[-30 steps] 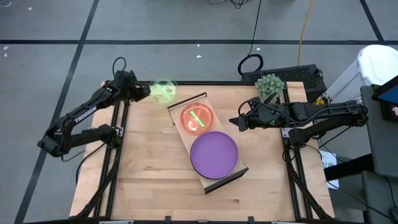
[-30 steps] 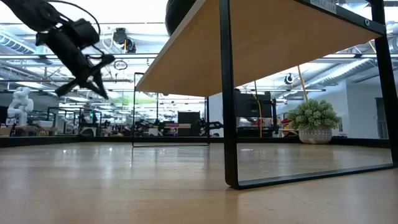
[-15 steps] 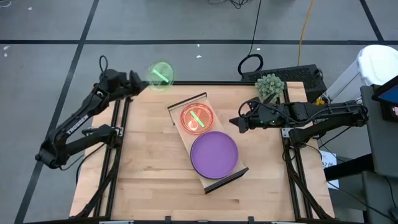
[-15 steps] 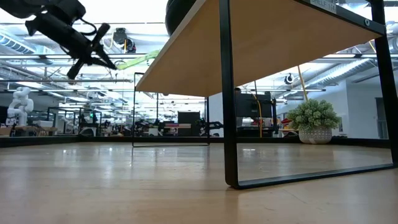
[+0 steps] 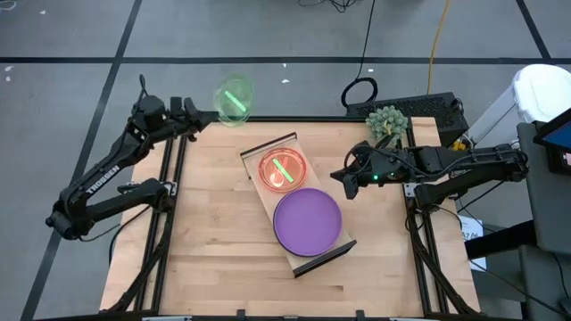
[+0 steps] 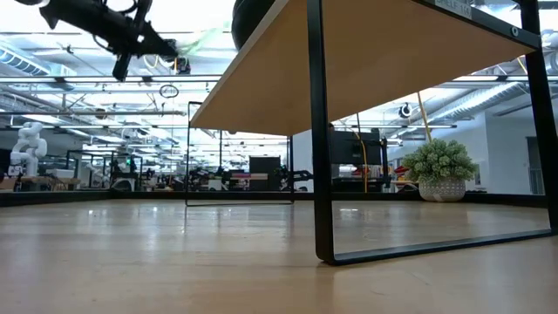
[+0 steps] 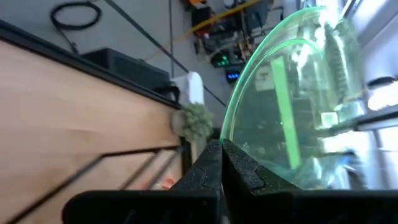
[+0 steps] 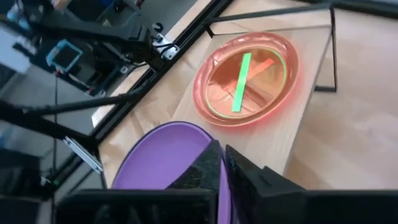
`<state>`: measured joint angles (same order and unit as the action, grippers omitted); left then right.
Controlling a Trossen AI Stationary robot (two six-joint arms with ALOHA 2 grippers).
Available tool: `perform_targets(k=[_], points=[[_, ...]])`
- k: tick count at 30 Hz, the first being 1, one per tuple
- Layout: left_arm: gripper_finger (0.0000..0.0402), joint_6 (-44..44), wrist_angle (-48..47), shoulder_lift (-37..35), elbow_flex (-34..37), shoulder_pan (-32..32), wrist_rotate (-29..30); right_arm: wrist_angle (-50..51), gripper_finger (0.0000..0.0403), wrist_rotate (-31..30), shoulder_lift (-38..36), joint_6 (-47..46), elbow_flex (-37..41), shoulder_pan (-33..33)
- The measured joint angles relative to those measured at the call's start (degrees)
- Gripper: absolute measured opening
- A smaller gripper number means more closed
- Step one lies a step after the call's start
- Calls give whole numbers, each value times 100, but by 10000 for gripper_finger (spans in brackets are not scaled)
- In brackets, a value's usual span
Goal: Place and stack plates onto a shelf
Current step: Stack the green plate on top of the green plate on the shelf
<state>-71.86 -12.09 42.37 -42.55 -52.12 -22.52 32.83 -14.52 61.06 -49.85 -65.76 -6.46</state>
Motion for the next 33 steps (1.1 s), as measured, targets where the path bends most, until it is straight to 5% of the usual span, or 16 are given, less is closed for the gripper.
perform_targets(k=[18,33], points=[[0,-391,-1927,8,-1459,1534,692,-134,1,-15,-122,1820,0,-1],[0,-1190,-1886,450,-1558,3339,1735,-134,0,-13,-122,2551,0,0]])
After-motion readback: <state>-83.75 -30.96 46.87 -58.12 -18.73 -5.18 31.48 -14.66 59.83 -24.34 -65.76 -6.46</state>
